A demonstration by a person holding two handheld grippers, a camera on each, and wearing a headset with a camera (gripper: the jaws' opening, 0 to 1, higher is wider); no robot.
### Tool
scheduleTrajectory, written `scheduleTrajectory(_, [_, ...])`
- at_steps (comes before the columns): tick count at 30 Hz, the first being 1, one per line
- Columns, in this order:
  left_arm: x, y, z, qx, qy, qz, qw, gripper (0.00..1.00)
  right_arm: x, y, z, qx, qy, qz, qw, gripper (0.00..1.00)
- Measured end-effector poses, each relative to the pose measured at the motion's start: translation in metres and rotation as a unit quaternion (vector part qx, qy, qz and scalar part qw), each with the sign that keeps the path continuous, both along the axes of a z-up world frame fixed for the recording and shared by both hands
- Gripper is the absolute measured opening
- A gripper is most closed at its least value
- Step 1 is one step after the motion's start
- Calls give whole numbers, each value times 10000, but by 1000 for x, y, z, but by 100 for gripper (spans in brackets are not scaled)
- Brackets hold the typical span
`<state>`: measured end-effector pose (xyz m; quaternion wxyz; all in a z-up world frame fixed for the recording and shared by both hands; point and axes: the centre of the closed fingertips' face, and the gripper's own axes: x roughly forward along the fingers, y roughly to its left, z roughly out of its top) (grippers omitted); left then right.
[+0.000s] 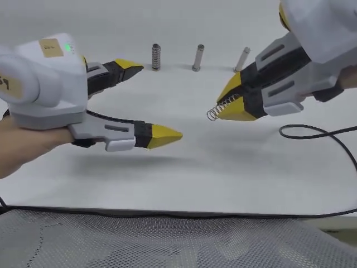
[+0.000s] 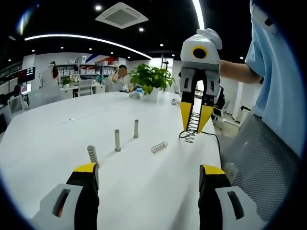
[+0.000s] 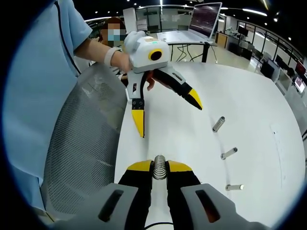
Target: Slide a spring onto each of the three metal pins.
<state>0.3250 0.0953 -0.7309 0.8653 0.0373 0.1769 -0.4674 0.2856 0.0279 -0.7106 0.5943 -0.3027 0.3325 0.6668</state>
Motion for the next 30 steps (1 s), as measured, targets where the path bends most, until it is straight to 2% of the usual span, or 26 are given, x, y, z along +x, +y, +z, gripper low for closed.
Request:
scheduleTrajectory(6, [2,9,1,12,-17,147,9999,87,2,-1,-1,-48,-5,34,10000,8])
scheduleTrajectory(12, [2,17,-1,34,32,249,9997,89,8,-2,-1,-92,-33,45,9999,8])
scheduleTrajectory(14, [2,19,-3,108,24,264,9996,89,11,-3,-1,-122,-62,62,9999,8])
scheduleTrajectory(20, [3,27,-5,104,108,362,9992,92,21,-1,-1,-189,-95,102,9997,8])
scheduleTrajectory(30, [4,33,-4,44,110,466,9988,95,48,-1,0,-343,-271,126,9990,8])
